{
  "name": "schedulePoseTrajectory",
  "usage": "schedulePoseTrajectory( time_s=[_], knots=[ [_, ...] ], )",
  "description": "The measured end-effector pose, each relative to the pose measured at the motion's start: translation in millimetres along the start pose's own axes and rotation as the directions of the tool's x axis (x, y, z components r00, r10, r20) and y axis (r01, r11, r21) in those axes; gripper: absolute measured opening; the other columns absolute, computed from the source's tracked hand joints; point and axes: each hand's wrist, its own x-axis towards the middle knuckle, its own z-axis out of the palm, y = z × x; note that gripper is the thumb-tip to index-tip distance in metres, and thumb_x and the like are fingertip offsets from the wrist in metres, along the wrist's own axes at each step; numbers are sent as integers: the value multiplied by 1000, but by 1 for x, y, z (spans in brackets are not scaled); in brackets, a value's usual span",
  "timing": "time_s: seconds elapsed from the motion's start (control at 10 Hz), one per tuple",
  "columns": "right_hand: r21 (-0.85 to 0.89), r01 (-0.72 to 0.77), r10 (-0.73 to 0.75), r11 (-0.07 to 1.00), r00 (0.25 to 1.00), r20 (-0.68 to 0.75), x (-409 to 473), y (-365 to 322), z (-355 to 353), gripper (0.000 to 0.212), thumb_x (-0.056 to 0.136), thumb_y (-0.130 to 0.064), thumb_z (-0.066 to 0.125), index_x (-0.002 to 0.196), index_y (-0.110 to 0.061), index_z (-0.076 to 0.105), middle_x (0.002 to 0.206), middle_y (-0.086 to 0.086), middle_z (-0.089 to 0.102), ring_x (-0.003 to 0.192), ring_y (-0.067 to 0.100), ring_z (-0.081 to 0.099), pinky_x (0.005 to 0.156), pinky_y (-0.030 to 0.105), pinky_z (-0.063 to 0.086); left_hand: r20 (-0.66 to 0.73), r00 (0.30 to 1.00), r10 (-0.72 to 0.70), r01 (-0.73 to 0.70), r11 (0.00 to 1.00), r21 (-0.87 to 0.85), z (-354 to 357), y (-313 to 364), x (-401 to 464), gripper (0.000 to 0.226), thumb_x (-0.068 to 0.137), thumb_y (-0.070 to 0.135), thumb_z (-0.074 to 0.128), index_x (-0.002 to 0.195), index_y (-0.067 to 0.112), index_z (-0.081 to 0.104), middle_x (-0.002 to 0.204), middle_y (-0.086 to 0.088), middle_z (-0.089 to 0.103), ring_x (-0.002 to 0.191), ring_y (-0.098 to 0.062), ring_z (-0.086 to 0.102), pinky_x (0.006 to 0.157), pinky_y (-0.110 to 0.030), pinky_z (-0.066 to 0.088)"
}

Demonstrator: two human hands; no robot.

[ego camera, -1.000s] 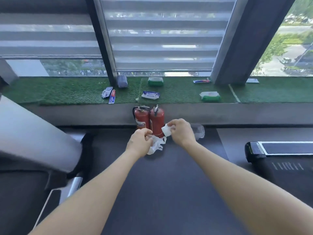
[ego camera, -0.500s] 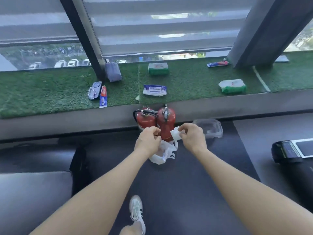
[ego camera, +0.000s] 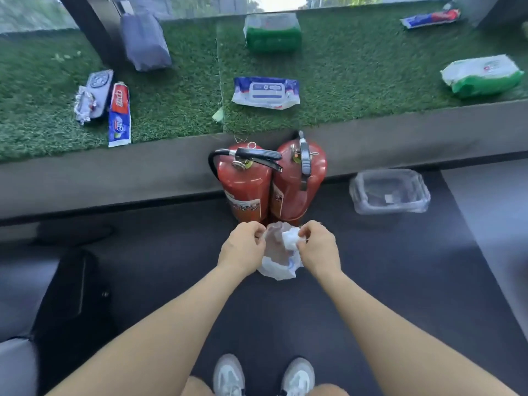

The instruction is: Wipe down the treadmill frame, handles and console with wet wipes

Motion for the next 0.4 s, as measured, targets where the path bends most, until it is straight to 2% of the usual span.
schedulePoseTrajectory(
  time_s=[0.1,0.2,0.3,0.4],
  knots=[
    [-40,16,-16,999,1000,24,37,25,38,11,86,-5,48,92,-3,58,88,4,50,90,27,53,75,32,44,18,1000,-18,18,1000,9,36,-36,44,30,95,18,48,124,22,55,125,3,54,108,-17,55,95,-35,46],
    [-94,52,-46,994,997,61,73,51,67,16,87,-3,51,100,-1,59,78,-4,43,92,26,53,77,25,40,32,999,-28,28,999,17,63,-57,80,30,95,17,46,123,22,56,126,2,53,110,-19,54,96,-38,45],
    [-109,60,-48,992,993,104,102,76,86,20,90,-7,52,110,-8,57,93,-1,50,102,26,56,76,21,36,35,999,-6,5,1000,19,83,-69,107,31,94,16,45,122,20,57,126,0,53,109,-21,55,96,-40,46],
    [-90,28,-19,996,995,94,120,90,97,25,92,-8,50,116,-10,57,101,3,57,105,26,57,80,25,39,3,1000,10,-10,1000,6,92,-73,123,29,93,15,46,119,18,59,124,-1,53,105,-21,56,93,-38,47]
  ],
)
